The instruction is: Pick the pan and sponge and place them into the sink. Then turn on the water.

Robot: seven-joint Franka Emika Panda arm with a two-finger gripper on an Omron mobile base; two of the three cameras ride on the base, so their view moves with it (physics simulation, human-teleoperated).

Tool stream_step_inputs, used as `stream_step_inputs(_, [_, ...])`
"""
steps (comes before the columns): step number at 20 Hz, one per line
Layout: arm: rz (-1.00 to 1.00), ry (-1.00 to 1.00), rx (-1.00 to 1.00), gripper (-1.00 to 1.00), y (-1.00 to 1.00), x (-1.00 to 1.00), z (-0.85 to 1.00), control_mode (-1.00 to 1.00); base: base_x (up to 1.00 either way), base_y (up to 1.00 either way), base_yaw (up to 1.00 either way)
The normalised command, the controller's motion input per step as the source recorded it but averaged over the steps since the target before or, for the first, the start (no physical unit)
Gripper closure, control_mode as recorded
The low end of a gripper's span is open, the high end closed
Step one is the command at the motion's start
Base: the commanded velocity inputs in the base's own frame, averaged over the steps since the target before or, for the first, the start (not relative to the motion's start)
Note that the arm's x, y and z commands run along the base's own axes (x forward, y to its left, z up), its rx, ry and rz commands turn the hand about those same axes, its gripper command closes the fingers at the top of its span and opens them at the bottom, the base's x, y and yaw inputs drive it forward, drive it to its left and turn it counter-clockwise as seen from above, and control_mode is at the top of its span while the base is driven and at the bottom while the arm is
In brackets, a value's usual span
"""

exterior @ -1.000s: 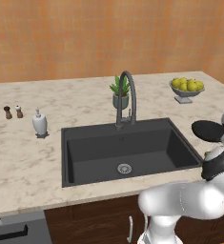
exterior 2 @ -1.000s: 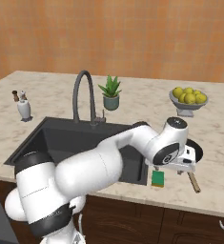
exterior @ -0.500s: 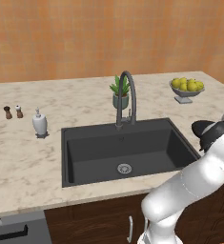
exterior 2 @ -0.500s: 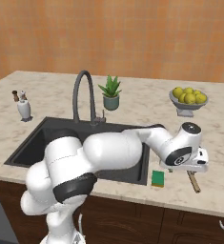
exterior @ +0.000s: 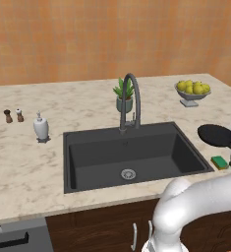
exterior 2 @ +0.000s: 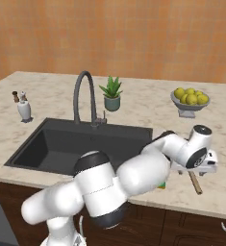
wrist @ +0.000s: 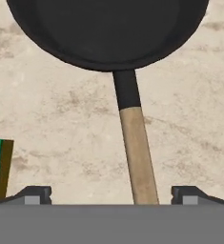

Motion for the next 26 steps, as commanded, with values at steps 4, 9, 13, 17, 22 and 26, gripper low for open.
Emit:
stream_step_inputs(4, [0.0,0.02,0.0,-1.0,-0.15,0.13,-0.31,-1.0,0.0,0.0,0.0])
stream_step_inputs(9, [0.0,0.0,0.0,-1.0,-0.22,0.0,-0.43,-1.0,0.0,0.0,0.0])
stream_step_inputs(13, [0.0,0.0,0.0,-1.0,-0.13,0.0,-0.51,-1.0,0.0,0.0,0.0])
stream_step_inputs(17, [0.0,0.0,-0.01,-1.0,0.0,0.0,-0.55,-1.0,0.0,0.0,0.0])
stream_step_inputs(22, [0.0,-0.01,-0.03,1.0,0.04,0.0,-0.51,-1.0,0.0,0.0,0.0])
stream_step_inputs(26, [0.0,0.0,-0.02,1.0,0.24,0.0,-0.54,-1.0,0.0,0.0,0.0])
